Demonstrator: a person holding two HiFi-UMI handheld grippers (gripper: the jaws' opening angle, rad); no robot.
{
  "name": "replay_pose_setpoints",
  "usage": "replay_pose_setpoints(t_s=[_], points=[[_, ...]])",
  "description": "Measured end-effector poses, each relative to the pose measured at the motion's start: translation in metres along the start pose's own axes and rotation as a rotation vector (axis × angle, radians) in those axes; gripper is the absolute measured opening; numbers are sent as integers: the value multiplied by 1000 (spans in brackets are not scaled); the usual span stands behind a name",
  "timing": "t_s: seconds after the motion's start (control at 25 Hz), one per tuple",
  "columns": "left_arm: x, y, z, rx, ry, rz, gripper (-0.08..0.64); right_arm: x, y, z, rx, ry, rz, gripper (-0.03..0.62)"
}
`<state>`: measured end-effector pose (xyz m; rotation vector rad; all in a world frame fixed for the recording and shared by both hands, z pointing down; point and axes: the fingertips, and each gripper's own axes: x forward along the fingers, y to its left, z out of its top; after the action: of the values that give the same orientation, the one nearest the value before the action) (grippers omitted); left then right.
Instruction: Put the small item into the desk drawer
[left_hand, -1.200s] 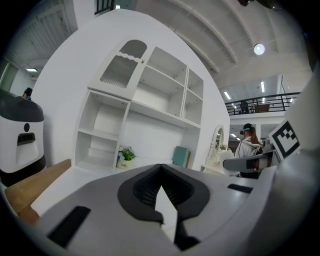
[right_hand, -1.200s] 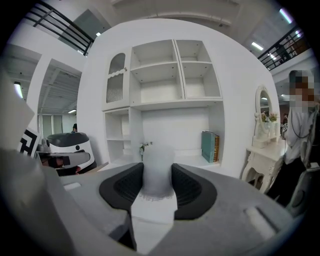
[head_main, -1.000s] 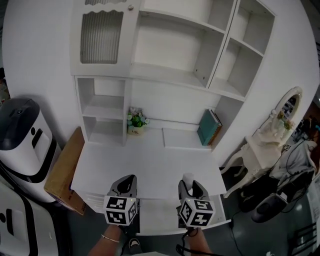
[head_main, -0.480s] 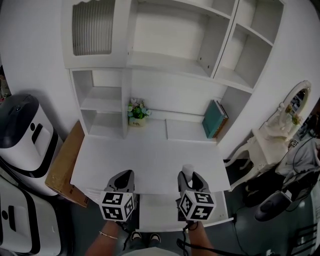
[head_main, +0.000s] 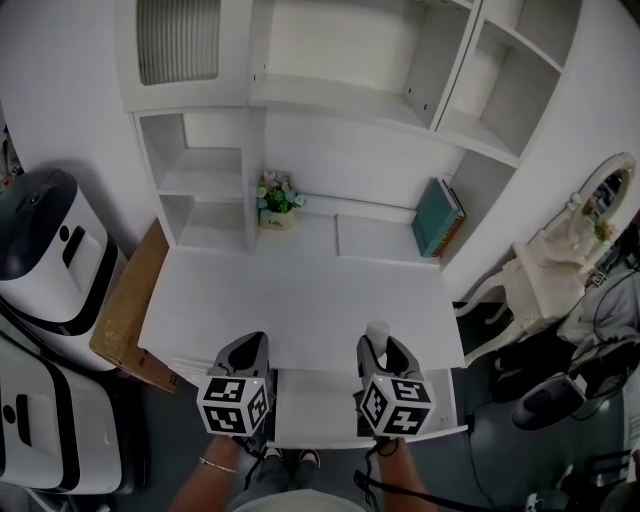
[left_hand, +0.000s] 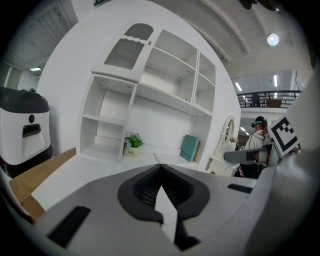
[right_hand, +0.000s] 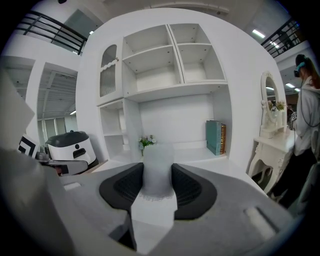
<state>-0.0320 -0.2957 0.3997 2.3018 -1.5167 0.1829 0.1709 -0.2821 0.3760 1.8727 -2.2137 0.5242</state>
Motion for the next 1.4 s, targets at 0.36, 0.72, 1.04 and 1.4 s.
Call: replay_pose_setpoints(t_s=[0.36, 0.72, 1.04, 1.4], points=[[-9, 10, -53, -41, 100, 61, -2, 7, -2, -53, 28, 112, 43, 176], [-19, 23, -130, -100, 230, 124, -2, 14, 1, -131, 39, 276, 91, 176], [-28, 34, -188, -157, 306, 177, -2, 11, 2, -188, 12, 390, 116, 176], [-33, 40, -191, -163, 291, 201, -2, 14, 19, -216, -53, 467, 167, 176]])
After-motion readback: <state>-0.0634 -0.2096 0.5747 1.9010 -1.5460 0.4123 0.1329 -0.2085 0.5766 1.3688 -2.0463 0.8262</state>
